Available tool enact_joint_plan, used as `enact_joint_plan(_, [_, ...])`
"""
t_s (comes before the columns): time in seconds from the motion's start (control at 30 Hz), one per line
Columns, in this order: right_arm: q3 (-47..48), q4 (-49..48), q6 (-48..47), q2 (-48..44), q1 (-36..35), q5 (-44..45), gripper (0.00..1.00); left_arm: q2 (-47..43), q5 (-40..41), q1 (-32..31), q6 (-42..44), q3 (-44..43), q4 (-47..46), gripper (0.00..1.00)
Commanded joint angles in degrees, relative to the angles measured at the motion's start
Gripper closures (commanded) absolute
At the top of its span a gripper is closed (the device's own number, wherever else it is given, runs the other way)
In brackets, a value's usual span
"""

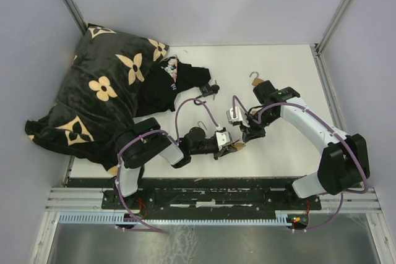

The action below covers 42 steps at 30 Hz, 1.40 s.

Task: Lock with the key
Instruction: Lock the lock.

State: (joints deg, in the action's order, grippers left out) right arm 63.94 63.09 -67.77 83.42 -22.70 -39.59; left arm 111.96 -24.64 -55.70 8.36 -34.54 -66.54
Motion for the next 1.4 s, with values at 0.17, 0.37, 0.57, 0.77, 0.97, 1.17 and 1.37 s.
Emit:
enact_joint_plan(0.17, [1.17,2.49,-4.13,1.66,-1.14,5.42,0.98,1.42,-1.04,0.83,-0.97,0.18,-1.86,0.97])
enact_joint_plan(0.37, [1.91,0.16,1.23,3.56,-1.99,7.41,0.98,1.58,-1.53,0.77,-1.16,0.09,-1.93,0.97])
enact_joint_plan(0.57, [1.54,-0.59,2.63,4.41,-3.57,9.49,0.98,1.8,-1.74,0.88,-1.41,-0.06,-2.18,0.97])
enact_joint_plan(0.77, [2.81,0.38,3.63,5.53,-4.33,8.99,0.98,1.94,-2.13,0.98,-1.77,0.01,-2.7,0.97])
enact_joint_plan(0.97, [2.01,-0.82,6.54,7.34,-5.43,8.91,0.98,2.12,-2.09,0.95,-2.03,0.01,-3.06,0.97])
enact_joint_plan(1.17, [1.25,-4.66,10.92,7.8,-5.41,8.27,0.98,2.54,-2.02,1.06,-2.66,0.29,-4.35,0.97])
enact_joint_plan(1.37, [0.3,-10.44,15.68,6.64,-5.32,7.45,0.98,3.07,-2.43,1.0,-3.58,0.08,-4.6,0.97])
